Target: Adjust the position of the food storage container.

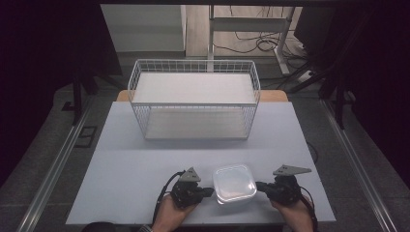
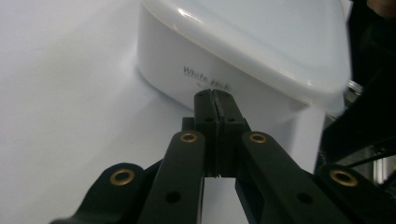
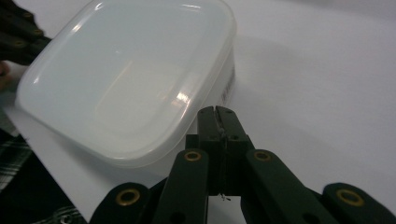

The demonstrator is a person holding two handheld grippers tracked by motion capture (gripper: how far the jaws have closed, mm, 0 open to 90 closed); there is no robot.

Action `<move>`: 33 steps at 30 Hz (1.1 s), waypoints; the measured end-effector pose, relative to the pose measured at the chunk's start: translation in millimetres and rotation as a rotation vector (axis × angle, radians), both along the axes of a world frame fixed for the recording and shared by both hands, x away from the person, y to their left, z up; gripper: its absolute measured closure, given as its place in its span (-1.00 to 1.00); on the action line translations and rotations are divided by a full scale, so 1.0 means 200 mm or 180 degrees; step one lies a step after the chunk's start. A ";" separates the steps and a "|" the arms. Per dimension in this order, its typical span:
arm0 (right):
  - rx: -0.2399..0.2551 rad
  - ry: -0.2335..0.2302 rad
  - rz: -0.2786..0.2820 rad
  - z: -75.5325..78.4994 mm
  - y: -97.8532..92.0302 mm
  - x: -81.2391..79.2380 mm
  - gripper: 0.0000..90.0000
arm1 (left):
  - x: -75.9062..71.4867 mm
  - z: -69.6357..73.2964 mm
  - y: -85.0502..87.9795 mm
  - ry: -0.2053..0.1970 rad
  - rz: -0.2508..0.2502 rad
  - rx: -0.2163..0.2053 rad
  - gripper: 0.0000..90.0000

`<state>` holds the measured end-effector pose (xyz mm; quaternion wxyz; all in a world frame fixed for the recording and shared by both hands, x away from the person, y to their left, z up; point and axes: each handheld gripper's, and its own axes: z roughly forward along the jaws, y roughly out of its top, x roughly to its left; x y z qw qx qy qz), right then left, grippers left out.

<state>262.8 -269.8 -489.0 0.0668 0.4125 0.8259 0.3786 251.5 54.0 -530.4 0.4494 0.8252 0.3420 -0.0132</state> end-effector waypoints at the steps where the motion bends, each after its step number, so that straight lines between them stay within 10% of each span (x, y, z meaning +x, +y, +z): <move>1: -0.0002 0.0004 0.0023 0.00 0.02 0.00 0.99 | 0.00 0.00 0.02 0.0020 0.0018 0.0005 1.00; 21: 0.0074 0.0043 0.0396 -0.06 0.43 0.09 0.99 | 0.01 0.06 0.41 0.0162 0.0474 0.0155 0.99; 28: -0.0085 -0.0238 0.0292 -0.02 0.37 0.07 0.84 | 0.00 0.07 0.49 0.0010 0.0561 0.0172 0.44; 33: -0.0126 -0.0368 0.0210 -0.01 0.28 0.06 0.29 | -0.03 0.07 0.56 -0.0164 0.0633 0.0178 -0.15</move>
